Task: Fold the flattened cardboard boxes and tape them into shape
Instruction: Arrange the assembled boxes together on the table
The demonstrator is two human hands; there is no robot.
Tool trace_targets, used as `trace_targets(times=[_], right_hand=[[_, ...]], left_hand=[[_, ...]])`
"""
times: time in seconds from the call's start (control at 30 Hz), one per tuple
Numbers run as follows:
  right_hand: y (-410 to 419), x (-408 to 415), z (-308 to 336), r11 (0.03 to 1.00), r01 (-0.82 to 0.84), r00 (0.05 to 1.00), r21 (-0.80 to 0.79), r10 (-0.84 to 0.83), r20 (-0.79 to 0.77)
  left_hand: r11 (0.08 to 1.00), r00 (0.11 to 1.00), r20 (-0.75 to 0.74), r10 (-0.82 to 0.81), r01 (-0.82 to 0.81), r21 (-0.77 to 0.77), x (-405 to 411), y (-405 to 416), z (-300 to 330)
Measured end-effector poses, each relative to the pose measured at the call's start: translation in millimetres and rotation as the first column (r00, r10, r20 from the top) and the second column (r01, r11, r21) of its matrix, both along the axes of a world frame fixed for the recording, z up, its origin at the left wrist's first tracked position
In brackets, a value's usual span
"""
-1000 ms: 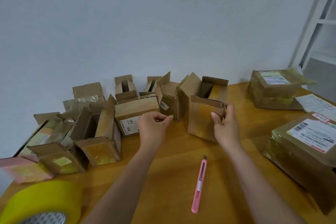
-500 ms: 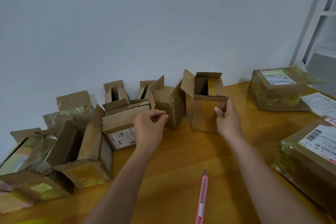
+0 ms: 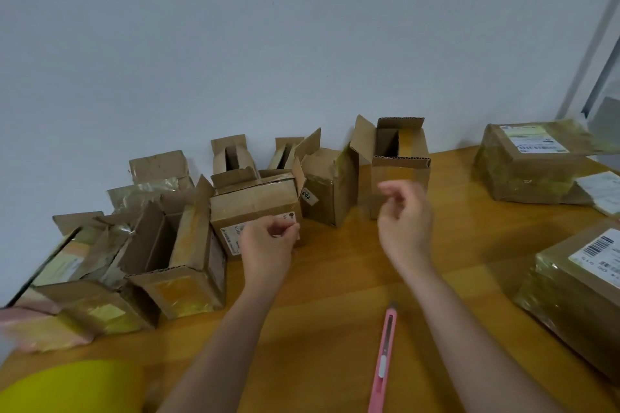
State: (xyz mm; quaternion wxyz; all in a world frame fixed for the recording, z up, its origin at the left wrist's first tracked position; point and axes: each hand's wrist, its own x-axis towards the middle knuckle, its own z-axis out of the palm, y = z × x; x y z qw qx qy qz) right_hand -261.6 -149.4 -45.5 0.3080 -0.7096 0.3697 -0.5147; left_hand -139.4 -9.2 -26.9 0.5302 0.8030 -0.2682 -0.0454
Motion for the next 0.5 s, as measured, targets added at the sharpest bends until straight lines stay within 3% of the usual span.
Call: trace_targets(times=[0.1,0.2,0.33,0.5], right_hand=[[27.0,20.9,6.0,0.912,-0.384,0.905,0.146,0.403,-0.136],[39.5,42.4,12.4,0.801,-0.529,0.795,0.279,0.583,-0.167],[53.4,59.6,21.2,0.745,-0.536,0.751,0.398,0.636,-0.179],[67.8,60.3,24.0,0.786,-0.494,0.774,0.373,0.592,-0.224]], left_hand=[[0.999,0.999,0.004,0.054,-0.054,-0.001,-0.2,18.2,0.0],[0.998,0.997,0.050,0.064,-0.064,-0.018,-1.8,38.2,3.4],[0.998,0.997,0.058,0.041,-0.039,-0.043,-3.5,59.6,8.2],[0.999,1.000,0.005,0.010,-0.010,-0.049,4.4,68.7,4.3]])
